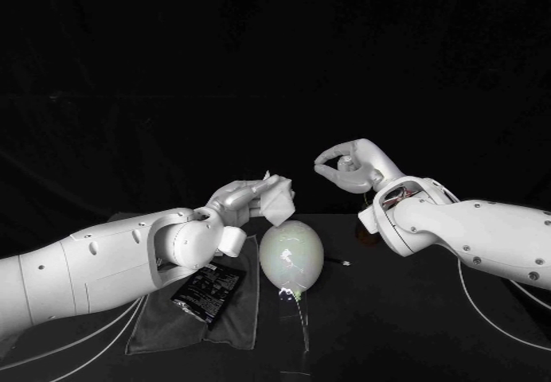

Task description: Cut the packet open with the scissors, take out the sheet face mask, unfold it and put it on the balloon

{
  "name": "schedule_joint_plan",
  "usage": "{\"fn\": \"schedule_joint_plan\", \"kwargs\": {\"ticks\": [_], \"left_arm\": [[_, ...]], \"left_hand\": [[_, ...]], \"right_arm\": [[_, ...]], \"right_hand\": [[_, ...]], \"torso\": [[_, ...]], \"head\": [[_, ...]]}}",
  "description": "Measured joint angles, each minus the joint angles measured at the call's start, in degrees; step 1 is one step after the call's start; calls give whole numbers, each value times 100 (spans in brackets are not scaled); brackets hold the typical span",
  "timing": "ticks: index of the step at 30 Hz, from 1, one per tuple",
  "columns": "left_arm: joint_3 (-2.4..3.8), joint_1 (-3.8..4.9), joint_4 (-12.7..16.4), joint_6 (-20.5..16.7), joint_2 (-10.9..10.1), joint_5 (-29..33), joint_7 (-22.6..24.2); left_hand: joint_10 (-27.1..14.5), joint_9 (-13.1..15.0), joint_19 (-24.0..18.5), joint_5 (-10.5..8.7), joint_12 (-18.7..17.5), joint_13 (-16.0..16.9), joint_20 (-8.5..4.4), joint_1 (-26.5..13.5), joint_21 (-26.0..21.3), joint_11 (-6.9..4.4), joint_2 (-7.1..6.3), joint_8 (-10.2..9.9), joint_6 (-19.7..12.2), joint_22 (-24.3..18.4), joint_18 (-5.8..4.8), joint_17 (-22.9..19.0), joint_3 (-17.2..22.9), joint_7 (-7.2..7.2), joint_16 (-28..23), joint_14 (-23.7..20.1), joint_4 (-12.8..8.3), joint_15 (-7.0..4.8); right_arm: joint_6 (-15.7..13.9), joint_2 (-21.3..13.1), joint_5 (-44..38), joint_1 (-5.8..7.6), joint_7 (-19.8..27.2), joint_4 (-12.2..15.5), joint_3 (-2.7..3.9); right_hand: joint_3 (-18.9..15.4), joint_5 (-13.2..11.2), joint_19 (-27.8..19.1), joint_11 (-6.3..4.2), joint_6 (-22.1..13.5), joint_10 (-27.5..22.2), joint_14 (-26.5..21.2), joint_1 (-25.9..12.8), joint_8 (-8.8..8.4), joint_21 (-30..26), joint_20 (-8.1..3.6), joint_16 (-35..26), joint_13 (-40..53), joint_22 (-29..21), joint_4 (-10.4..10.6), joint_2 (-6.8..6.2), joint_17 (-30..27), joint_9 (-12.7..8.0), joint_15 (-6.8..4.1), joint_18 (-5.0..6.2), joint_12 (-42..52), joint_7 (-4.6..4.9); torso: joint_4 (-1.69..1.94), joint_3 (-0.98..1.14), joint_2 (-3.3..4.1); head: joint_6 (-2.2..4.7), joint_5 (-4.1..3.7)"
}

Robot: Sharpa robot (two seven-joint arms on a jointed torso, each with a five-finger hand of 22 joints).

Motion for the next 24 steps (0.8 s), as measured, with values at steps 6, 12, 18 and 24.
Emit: {"fn": "schedule_joint_plan", "kwargs": {"ticks": [6, 12, 18, 24], "left_arm": [[0, 0, -5, 1, -4, -21, 1], [0, 0, -7, 1, -7, -59, 14], [0, 0, -8, 7, -13, -84, 28], [-1, 0, -10, 26, -22, -98, 32]], "left_hand": [[44, -49, 0, 0, 0, -8, 0, 331, 7, 1, -25, 0, 97, -15, 5, 0, 560, 19, 0, 41, -432, -1], [144, -90, -1, -4, 0, -11, 0, 174, 7, -1, -7, -7, 155, -15, 5, -26, 1443, 35, 0, 60, -550, -18], [206, -131, -1, -6, 0, -10, 0, -517, 46, -39, -240, 7, 189, -15, 4, -37, 2539, 41, 0, 98, -107, -17], [206, -137, -1, -6, 0, -10, -1, -902, 47, -39, -471, 17, 197, -21, 0, -37, 2989, 51, 0, 101, 255, -19]], "right_arm": [[160, -62, 339, 1, 126, -14, 0], [338, -69, 493, 1, 190, 14, -4], [489, -71, 572, 0, 228, 75, -6], [604, -67, 610, -4, 240, 83, -11]], "right_hand": [[0, 0, 0, 0, 0, 0, 0, 0, 0, 0, 0, -1, 2, -3, 0, 0, 0, -1, 0, 0, 0, 0], [-9, 0, -1, 0, -2, 0, 0, 0, 0, 0, 0, -22, 1, -4, 8, 0, 0, -7, 0, 0, 0, 2], [-32, 0, -10, 0, -29, 0, -1, 0, -27, 0, 9, -23, -1, -2, 32, 0, -3, -13, 1, 0, 0, 11], [-64, 0, -11, 0, -29, 0, -10, -31, -47, 0, 9, -36, -4, 0, 63, -29, -5, -21, 9, 0, 0, 11]], "torso": [[2, 0, 0], [6, 0, 5], [7, -2, 5], [7, -3, 2]], "head": [[0, -24], [4, -47], [2, -65], [-3, -79]]}}
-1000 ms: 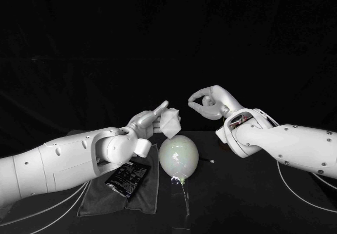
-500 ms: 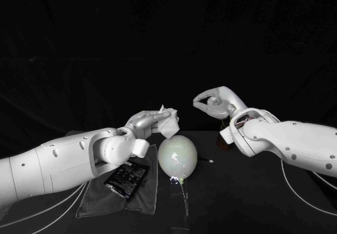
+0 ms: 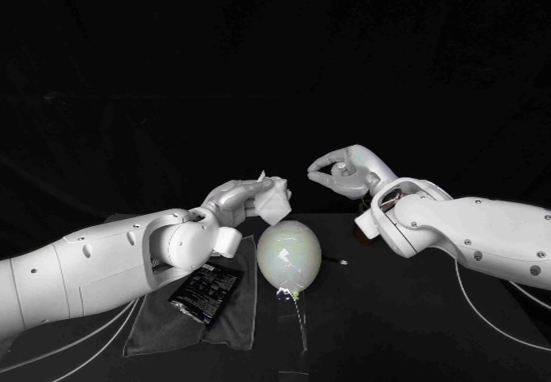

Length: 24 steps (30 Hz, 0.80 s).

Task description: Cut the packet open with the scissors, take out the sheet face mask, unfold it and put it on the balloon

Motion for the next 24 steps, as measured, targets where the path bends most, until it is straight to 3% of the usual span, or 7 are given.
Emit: {"fn": "schedule_joint_plan", "kwargs": {"ticks": [10, 20, 24], "left_arm": [[0, 0, 1, 24, -21, -8, -7], [0, 0, 5, 32, -49, -13, -19], [0, 0, 8, 37, -50, -23, -23]], "left_hand": [[-45, 0, 0, 1, 0, 1, 0, -376, -26, 43, -179, 50, 8, -13, -11, -6, 379, 11, -26, 0, 332, 0], [-75, 11, -44, 1, 0, 1, 0, -443, -48, 72, -187, 55, 7, -12, -14, -5, 465, 12, -26, -1, 355, 1], [-98, 10, -44, 1, 0, 1, 0, -443, -48, 50, -187, 55, 7, -12, -15, -5, 481, 12, -26, 14, 371, 15]], "right_arm": [[136, 39, 29, -2, 10, 3, -5], [272, 163, 43, -10, 7, -35, -12], [302, 244, 46, -13, -3, -75, -13]], "right_hand": [[-169, 0, 10, 20, -27, -20, -5, -95, -85, -88, 31, -9, 3, 1, 130, -91, 1, -36, 37, -1, -68, 25], [-376, 0, 12, 72, -91, -72, 0, -202, -182, -172, 35, -29, 5, -3, 290, -175, 5, -74, 42, -1, -112, 70], [-517, 0, 11, 72, -111, -72, 0, -260, -221, -194, 73, -30, 5, -4, 431, -117, 5, -92, 83, -1, -133, 90]], "torso": [[-2, 1, 0], [-3, 3, 1], [-2, 3, 2]], "head": [[0, -15], [8, -32], [18, -35]]}}
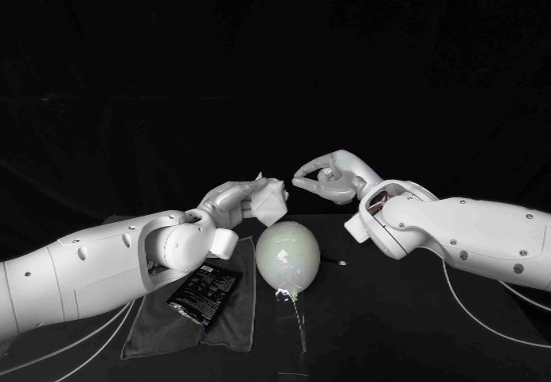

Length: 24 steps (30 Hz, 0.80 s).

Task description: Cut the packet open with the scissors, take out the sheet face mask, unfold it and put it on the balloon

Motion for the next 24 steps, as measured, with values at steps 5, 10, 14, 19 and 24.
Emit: {"fn": "schedule_joint_plan", "kwargs": {"ticks": [5, 10, 14, 19, 24], "left_arm": [[0, 0, 4, 0, -4, -56, -11], [0, 0, 13, 0, -10, -113, -20], [0, 0, 23, 0, -15, -146, -25], [0, 0, 34, 14, -20, -174, -27], [0, 0, 41, 45, -30, -188, -28]], "left_hand": [[0, 0, -20, 0, 0, 0, 20, -30, -22, 0, -30, 0, 0, 0, -1, 6, 16, 0, 0, 6, 16, 6], [0, 6, -20, 0, 0, 0, 20, -75, -22, 0, -31, 28, -1, 0, -2, 6, 55, 0, 0, 6, 55, 6], [-14, 6, -20, 0, 0, 1, 20, -128, -22, 15, -37, 32, -1, 1, -2, 6, 78, 0, 0, 6, 79, 6], [-21, 6, -20, 0, 0, 1, 20, -203, -22, 21, -62, 32, -1, 1, -3, 6, 68, 0, 0, 6, 122, 6], [-21, 5, -20, 0, 0, 1, 20, -272, -22, 21, -47, 32, -22, 1, -3, 5, 39, -21, 0, 6, 184, 6]], "right_arm": [[35, 99, 2, -1, -11, -76, 0], [87, 186, 3, -1, -32, -144, 0], [142, 258, 4, -2, -63, -206, 0], [205, 314, 4, -2, -100, -266, 0], [250, 344, 4, -2, -125, -303, 0]], "right_hand": [[-112, 0, 0, 0, -1, 0, 0, -30, -42, 0, 0, 0, -1, 1, 112, -30, 0, -7, 0, 0, 0, 0], [-175, 0, -11, 20, -12, -20, 0, -30, -56, -23, 11, -1, -4, 3, 175, -30, -2, -12, 0, 0, 0, -11], [-206, 0, -19, 20, -38, -20, 0, -30, -70, -61, 19, -10, -5, 4, 206, -30, -5, -13, 0, 0, 0, -2], [-222, 0, -20, 20, -48, -20, 0, -30, -88, -61, 19, -22, -3, 5, 221, -30, -5, -20, 0, 0, -23, 5], [-221, 0, -20, 20, -56, -20, -1, -30, -93, -61, 19, -22, -1, 4, 221, -30, -4, -20, 0, 0, -23, -3]], "torso": [[1, 1, 1], [4, 1, 4], [3, 1, 5], [3, 1, 5], [3, -2, 4]], "head": [[3, -1], [-13, 12], [-30, 23], [-43, 34], [-58, 38]]}}
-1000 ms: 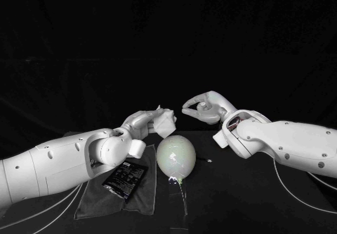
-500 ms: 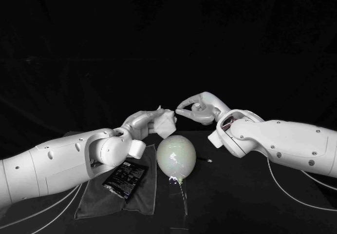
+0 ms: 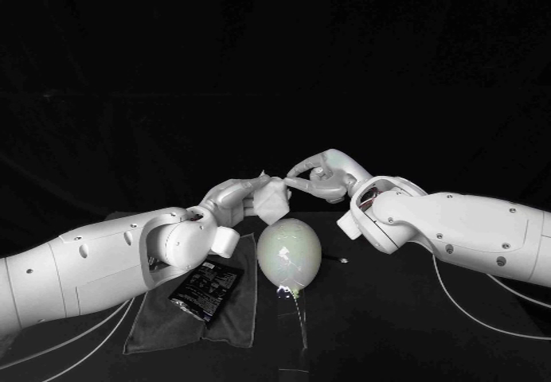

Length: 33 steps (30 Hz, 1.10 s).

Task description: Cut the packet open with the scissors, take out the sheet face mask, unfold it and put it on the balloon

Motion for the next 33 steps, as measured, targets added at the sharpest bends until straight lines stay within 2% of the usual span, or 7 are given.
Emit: {"fn": "schedule_joint_plan", "kwargs": {"ticks": [4, 9, 11, 22, 33], "left_arm": [[0, 0, 3, 28, -12, -8, -1], [0, 0, 6, 60, -20, -13, -2], [0, 0, 7, 71, -21, -15, -3], [0, 0, 6, 108, -22, -20, -4], [1, 0, 2, 131, -22, -32, -2]], "left_hand": [[-20, 6, 21, 0, 0, 0, -21, -44, 0, -21, 17, 0, 0, 10, -1, 5, -17, 0, 0, -21, 61, 21], [-41, 20, 390, 0, 0, 0, -55, -75, 185, 0, -14, 18, -43, 64, 56, 20, 8, 1, 0, -21, 85, 21], [-41, 21, 402, 0, 0, 0, -50, -75, 186, 0, -14, 25, -43, 64, 96, 20, 8, 1, 0, -21, 85, 21], [-41, 33, 402, 0, 0, 5, -50, -74, 186, 0, -14, 40, -43, 63, 98, 42, 17, 0, 26, 6, 94, -6], [-40, 39, 423, 0, 0, 9, -71, -74, 186, 0, -14, 49, -43, 62, 96, 48, 23, 0, 26, 23, 101, -22]], "right_arm": [[29, 15, 0, 0, -16, -13, 0], [59, 26, 0, 0, -27, -21, 0], [71, 29, 0, 0, -31, -22, 0], [126, 41, 0, -2, -38, -24, 0], [246, 79, 0, -3, -39, -26, 0]], "right_hand": [[0, 0, 0, 0, 0, 0, 0, 0, 0, 0, 0, 0, 1, -1, 0, 0, 1, 0, 0, 0, 0, 0], [-16, 0, -1, 0, 0, 0, 0, 0, 0, 0, 0, -1, 1, -3, 16, 0, 4, 0, 0, 0, 0, 0], [-16, 0, -1, 0, 0, 0, 0, 0, 0, 0, 0, -1, 1, -4, 16, 0, 4, 0, 0, 0, 0, -1], [-15, 0, -1, 0, 0, 0, 0, 0, 0, 0, -1, -22, -4, -2, 15, 0, 4, -1, 0, 0, 0, -2], [-110, 0, -2, 0, 1, 0, 0, 0, 0, 0, -1, -23, 0, 1, 144, 0, -1, -3, 0, 0, 0, -4]], "torso": [[0, -1, -2], [-1, 0, -2], [-2, 1, -2], [-4, 2, -5], [-2, 1, -5]], "head": [[-3, 1], [-7, -3], [-8, -6], [-2, -19], [16, -38]]}}
